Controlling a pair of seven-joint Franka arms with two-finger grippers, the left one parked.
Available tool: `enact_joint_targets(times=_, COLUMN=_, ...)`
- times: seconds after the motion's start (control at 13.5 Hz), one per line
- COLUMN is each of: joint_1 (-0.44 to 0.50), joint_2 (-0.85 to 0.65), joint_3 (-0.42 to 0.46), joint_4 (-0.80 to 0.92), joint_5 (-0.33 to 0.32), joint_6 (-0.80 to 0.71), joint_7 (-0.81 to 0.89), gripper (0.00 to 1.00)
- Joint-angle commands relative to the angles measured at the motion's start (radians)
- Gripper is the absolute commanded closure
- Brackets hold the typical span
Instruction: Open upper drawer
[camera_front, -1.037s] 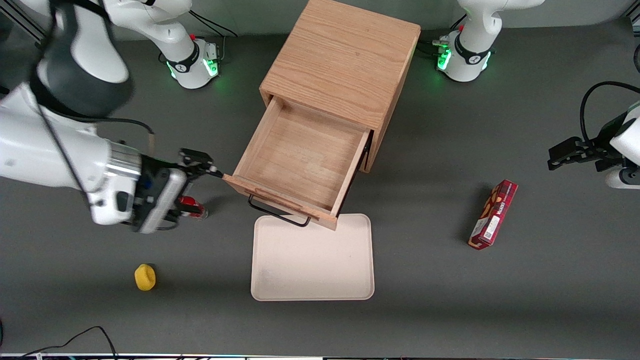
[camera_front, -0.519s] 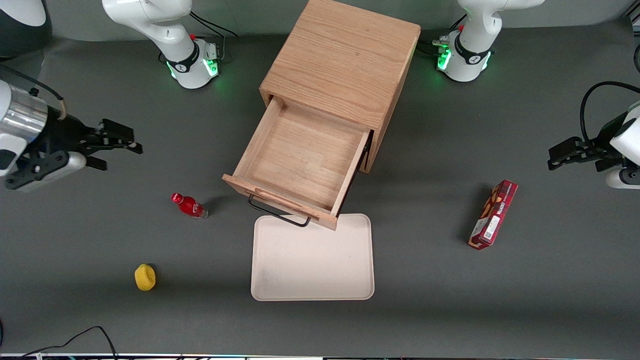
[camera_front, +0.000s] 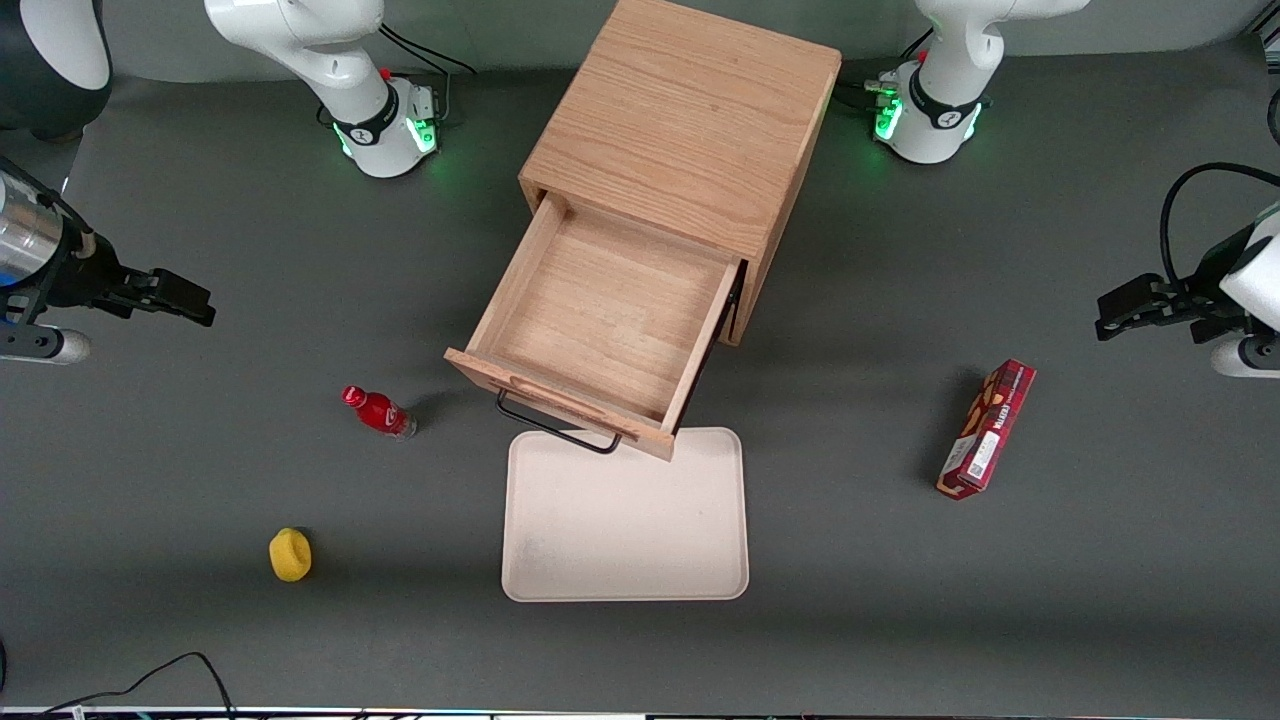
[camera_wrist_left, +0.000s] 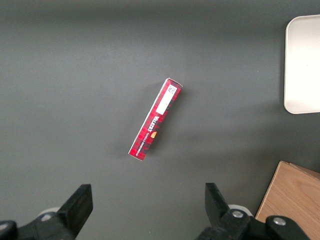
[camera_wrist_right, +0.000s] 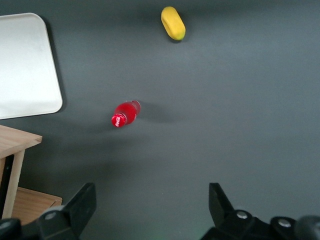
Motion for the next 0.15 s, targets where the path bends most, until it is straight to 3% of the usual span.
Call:
enact_joint_targets(times=0.0, joint_1=-0.007, joint_2=-0.017, joint_3=0.025, joint_4=-0.018, joint_5=-0.012, joint_6=0.022, joint_7=0.034, gripper=0.00)
enact_joint_targets(times=0.07, joint_1=-0.013, joint_2=-0.017, joint_3=0.022, joint_4=-0.018, joint_5=-0.009, joint_6=0.045, joint_7=0.028, gripper=0.00)
